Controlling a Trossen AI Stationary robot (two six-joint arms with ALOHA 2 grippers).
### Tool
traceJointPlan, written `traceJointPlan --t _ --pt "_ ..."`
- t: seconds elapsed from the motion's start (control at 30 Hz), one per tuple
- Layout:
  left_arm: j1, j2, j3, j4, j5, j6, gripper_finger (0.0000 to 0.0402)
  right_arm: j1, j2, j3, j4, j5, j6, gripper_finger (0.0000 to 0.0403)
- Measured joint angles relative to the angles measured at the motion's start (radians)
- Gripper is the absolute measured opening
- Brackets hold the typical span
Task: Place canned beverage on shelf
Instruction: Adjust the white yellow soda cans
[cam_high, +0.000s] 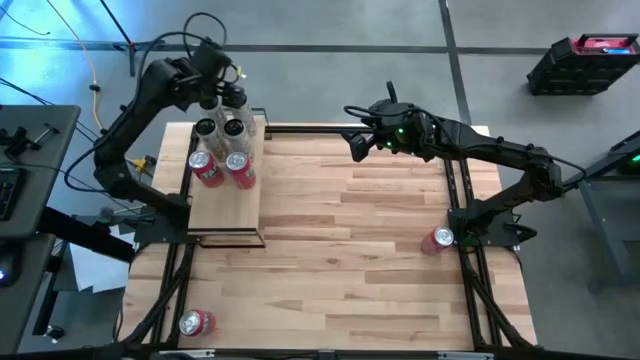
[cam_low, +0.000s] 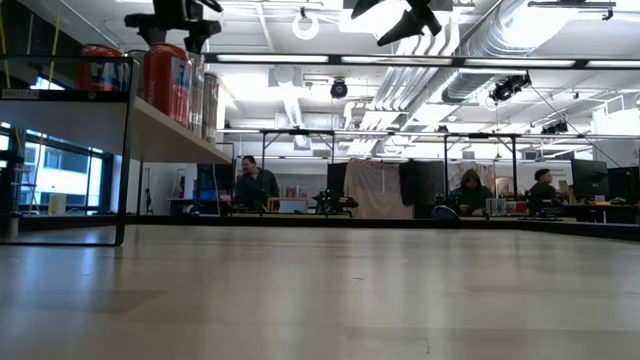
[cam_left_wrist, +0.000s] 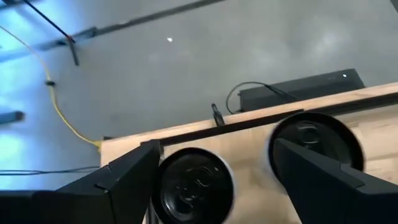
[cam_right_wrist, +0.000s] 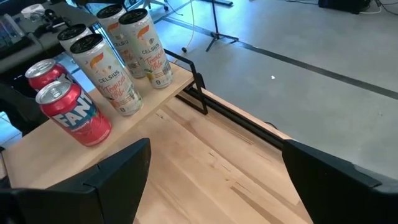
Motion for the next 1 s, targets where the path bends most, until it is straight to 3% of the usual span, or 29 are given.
traceJointPlan --t 0.2,0.57,0.87,1.0 --pt "0.071 0.001 0.0 0.068 0.147 0.038 0.0305 0.0 0.0 0.0 0.0 0.002 -0.004 0.0348" --pt "0.143 0.022 0.0 0.09 0.11 0.079 0.0305 0.0 0.0 0.0 0.0 0.002 0.004 0.0348" --pt "0.173 0.077 0.0 0.09 0.165 0.098 0.0305 0.0 0.0 0.0 0.0 0.0 0.007 0.0348" --pt "0.198 0.078 0.0 0.082 0.251 0.097 0.0305 0.0 0.0 0.0 0.0 0.001 0.007 0.0348"
